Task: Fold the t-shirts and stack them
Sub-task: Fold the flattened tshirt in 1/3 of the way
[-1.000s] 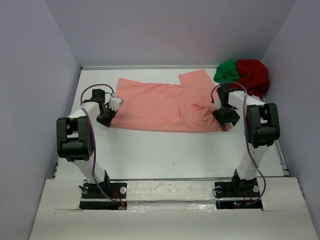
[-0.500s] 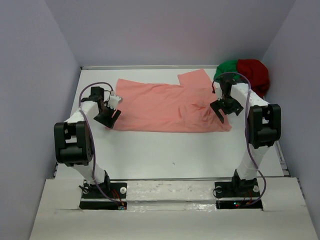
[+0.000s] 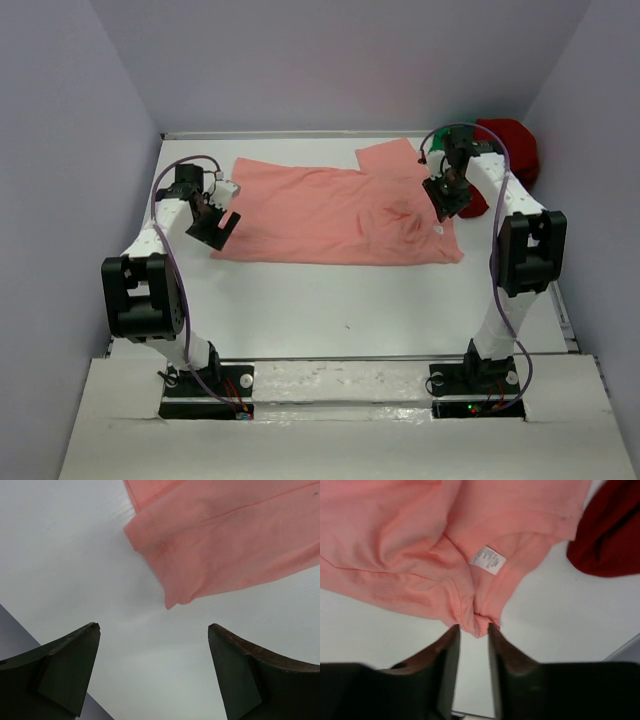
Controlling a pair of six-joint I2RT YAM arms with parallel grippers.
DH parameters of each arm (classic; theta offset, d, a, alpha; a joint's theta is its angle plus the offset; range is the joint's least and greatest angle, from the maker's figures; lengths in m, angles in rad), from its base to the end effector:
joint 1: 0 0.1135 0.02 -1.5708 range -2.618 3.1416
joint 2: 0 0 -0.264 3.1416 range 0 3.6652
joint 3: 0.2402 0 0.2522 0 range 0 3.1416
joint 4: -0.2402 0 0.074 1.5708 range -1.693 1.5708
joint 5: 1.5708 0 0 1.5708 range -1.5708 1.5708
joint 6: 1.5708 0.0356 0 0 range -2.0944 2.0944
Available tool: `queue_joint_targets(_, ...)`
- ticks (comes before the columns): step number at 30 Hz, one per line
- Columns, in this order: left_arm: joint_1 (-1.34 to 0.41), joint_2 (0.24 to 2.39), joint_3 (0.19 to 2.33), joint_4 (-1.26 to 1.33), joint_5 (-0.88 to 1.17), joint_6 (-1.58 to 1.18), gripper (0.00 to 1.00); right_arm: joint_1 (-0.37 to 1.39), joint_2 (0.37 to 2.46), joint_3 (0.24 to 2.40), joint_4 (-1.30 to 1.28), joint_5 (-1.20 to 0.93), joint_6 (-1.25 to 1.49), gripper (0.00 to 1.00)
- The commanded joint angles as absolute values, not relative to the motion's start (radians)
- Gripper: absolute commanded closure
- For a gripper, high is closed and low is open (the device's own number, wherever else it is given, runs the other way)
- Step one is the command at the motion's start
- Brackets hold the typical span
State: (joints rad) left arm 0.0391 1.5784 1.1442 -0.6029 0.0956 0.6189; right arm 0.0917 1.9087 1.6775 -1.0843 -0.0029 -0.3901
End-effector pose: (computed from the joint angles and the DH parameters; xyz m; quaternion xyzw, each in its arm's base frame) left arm 0.3250 0.0093 0.2347 0.2875 0.9197 0.0415 0.2642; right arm 0.3857 0.0356 0.2588 -0.2368 0.9632 -0.0175 0.1261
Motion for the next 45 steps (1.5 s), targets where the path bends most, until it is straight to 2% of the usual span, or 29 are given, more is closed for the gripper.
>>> queue_joint_targets(1, 0.037, 1.548, 1.212, -0.629, 0.095, 0.577, 0.01, 0.087, 1.942, 1.752, -1.039, -0.182, -0.423, 0.72)
queue_joint_targets(3, 0.035, 1.549, 1.216, -0.624, 0.11, 0.568, 0.01, 0.097, 1.985, 1.801, -1.037, -0.224, -0.425, 0.75)
queue_joint_targets(16, 0.009, 1.568, 1.186, -0.594, 0.141, 0.502, 0.01, 0.117, 2.221, 2.06, -1.049, -0.331, -0.485, 0.72)
queue_joint_targets(18, 0.006, 1.577, 1.181, -0.589, 0.138, 0.492, 0.01, 0.117, 2.262, 2.114, -1.069, -0.328, -0.495, 0.7)
queue_joint_targets(19, 0.006, 1.578, 1.181, -0.588, 0.135, 0.488, 0.01, 0.126, 2.275, 2.131, -1.072, -0.322, -0.495, 0.65)
queue_joint_targets(21, 0.006, 1.585, 1.178, -0.584, 0.133, 0.48, 0.01, 0.126, 2.302, 2.17, -1.083, -0.325, -0.508, 0.64)
queue_joint_targets(25, -0.031, 1.591, 1.175, -0.577, 0.138, 0.465, 0.01, 0.126, 2.33, 2.197, -1.078, -0.324, -0.514, 0.55)
queue_joint_targets(45, -0.049, 1.603, 1.174, -0.58, 0.127, 0.456, 0.01, 0.126, 2.404, 2.217, -1.043, -0.33, -0.529, 0.55)
